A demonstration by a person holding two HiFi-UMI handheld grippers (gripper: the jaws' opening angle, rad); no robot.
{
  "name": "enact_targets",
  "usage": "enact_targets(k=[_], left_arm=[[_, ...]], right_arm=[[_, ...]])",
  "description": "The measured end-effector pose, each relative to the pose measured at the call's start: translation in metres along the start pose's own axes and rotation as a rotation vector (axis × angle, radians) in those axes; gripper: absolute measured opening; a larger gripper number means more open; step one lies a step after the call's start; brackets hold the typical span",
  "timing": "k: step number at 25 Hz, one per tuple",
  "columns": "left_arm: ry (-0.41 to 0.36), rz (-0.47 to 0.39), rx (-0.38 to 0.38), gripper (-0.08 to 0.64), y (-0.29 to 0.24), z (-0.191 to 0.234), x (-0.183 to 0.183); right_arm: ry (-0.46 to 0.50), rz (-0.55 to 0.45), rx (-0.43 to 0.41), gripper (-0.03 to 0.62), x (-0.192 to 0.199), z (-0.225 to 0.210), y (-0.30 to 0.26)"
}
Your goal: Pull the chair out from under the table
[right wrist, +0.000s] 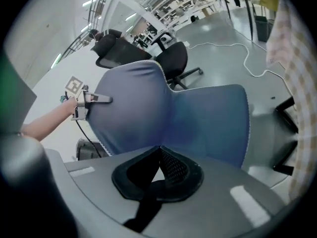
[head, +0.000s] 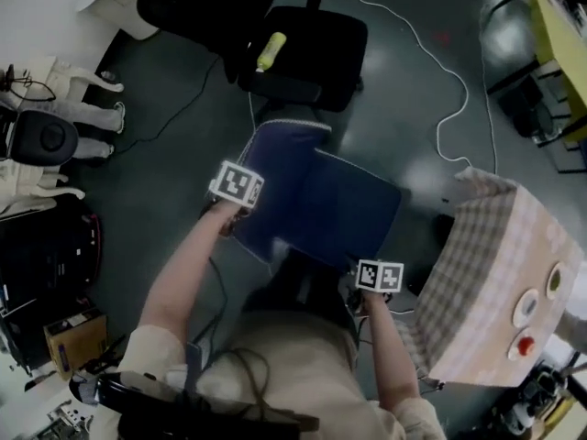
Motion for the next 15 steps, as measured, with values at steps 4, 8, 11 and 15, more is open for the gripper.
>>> enact_targets(k=[4,8,11,15], left_arm=[[-0.019,-0.112,0.042,0.144,0.003,0.009,-0.008],[0.010,-0.064,0.081,0.138,0.002,0.015,0.000],[0.031,-0.065,0.134,0.132,0.003,0.018,0.013],[0.050,-0.130,0.188,0.132,0.003,0.025,0.008]], right_arm=[[0.093,0.021,-0.102,0.012,-0.026,0.073,-0.014],[0.181,-0.019,-0.162,0.012,-0.051,0.130,-0.016],[0.204,-0.035,-0.154,0.012,-0.053,0.152,-0.021],[0.195,-0.073,-0.149,0.012,-0.053,0.166,-0.011]])
Point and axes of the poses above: the fingertips, and each gripper's own axes: y backward along the fingers, z to its left, x out of its underside, the point moved 10 cm from there along y, backward along the fingers, and after that the axes turned 2 degrees about -y, right-handed, at the moved point
